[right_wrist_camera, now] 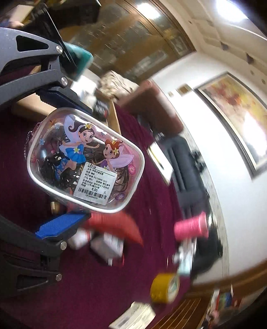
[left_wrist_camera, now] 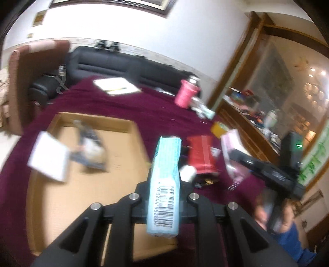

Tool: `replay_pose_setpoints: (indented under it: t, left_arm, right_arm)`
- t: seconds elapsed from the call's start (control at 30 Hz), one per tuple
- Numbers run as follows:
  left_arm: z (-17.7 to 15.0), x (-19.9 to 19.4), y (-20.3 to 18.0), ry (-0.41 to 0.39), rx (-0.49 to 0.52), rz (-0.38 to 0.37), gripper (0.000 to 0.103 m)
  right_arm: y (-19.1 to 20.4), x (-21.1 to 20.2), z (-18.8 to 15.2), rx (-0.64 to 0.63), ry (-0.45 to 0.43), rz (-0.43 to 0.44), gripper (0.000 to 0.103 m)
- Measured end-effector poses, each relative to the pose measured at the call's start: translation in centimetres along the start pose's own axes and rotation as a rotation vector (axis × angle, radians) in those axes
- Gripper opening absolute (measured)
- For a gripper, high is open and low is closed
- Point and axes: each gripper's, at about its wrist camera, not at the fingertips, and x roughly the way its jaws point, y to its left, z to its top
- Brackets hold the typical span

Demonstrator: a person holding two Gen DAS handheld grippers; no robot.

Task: Organize objects
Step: 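Carry the teal pack and clear pouch to the tray and lower them in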

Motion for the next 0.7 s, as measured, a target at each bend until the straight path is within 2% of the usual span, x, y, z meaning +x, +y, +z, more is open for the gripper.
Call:
replay_pose_setpoints:
  t: [0.13,0.23,0.37,0.5,0.7]
  left_arm:
    - [0.9,-0.6,4.1,0.019,-0.057,0.05,0.015]
    - [1.1,-1.0,7.0,0.03,-0.078,0.097,0.015]
    - [2.1,-2.0,11.0,0.034,-0.107,0.155,0.015]
    - [2.9,-1.1,14.3,0.064,-0.14,0.191,0.015]
    - [2.9,2.6,15.7,0.167,-0.191,0.151,0.015]
  right_arm:
    - [3.8,2.4,0.7,-0.027,0.087,0.05,0.093]
    - [6.0,4.7,0.9,-0.055,0.146,0.048,0.093]
    - [7.5,7.3,0.7,-0.054,0.204,0.061,0.093]
    - [8.6,9.3,0.5,-0.069,0.232,0.052,0.093]
    - [9.4,10.3,0.4,-0.079,0.248,0.051,0.093]
